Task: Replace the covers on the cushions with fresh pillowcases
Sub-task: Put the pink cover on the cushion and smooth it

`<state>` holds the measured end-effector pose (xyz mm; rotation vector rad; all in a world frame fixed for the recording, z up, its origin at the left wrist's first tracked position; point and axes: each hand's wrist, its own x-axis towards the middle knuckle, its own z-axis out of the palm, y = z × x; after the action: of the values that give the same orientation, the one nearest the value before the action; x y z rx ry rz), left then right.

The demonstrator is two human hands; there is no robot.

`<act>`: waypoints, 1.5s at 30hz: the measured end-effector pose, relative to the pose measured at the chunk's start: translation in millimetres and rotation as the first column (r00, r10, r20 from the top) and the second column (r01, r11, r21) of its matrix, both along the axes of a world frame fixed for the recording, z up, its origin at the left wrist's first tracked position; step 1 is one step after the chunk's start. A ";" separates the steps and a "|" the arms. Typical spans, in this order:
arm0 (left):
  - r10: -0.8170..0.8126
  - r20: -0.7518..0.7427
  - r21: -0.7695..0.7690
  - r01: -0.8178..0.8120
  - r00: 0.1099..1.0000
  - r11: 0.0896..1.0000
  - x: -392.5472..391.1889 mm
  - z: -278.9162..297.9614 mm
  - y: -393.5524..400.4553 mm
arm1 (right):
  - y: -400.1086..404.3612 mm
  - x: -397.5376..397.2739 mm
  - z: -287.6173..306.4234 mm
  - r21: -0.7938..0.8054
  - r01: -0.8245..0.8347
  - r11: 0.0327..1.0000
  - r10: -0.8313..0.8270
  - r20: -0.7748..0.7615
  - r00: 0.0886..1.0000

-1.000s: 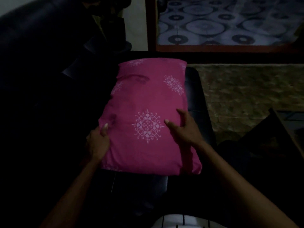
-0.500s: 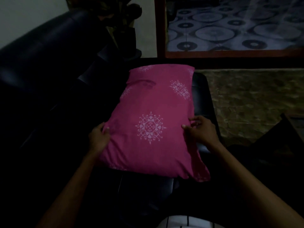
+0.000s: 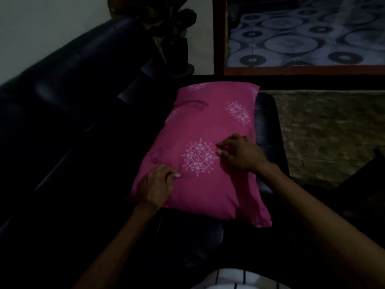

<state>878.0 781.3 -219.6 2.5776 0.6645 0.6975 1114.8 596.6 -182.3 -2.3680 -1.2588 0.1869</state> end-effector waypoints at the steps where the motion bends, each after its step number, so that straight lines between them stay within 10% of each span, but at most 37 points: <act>1: -0.028 0.000 0.034 0.028 1.000 0.999 0.0 5.0 1.2 | -0.9 1.6 3.8 -0.015 -0.012 1.000 0.012 -0.006 1.000; 9: 0.144 -0.056 0.008 -0.144 0.988 0.990 -11.1 -0.1 44.6 | 3.2 -7.4 8.7 -0.241 0.046 0.969 -0.052 -0.019 0.998; 19: -0.135 0.097 0.017 0.133 0.986 0.991 -15.8 -19.3 -32.7 | -9.4 -0.2 -2.9 0.142 0.194 0.971 -0.163 -0.202 0.966; 32: -0.231 0.184 0.042 0.228 0.955 0.973 -15.7 -12.6 -8.1 | 17.4 -10.3 4.6 -0.042 0.144 0.989 -0.137 0.150 0.979; 45: -0.338 0.088 0.225 0.312 0.937 0.923 -28.2 -45.8 -56.8 | 25.5 -15.1 -8.8 0.037 -0.039 0.999 0.036 0.095 0.995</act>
<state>849.8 724.5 -265.4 2.7097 0.1186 0.8435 1099.7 622.1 -191.0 -2.3453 -1.3391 0.0614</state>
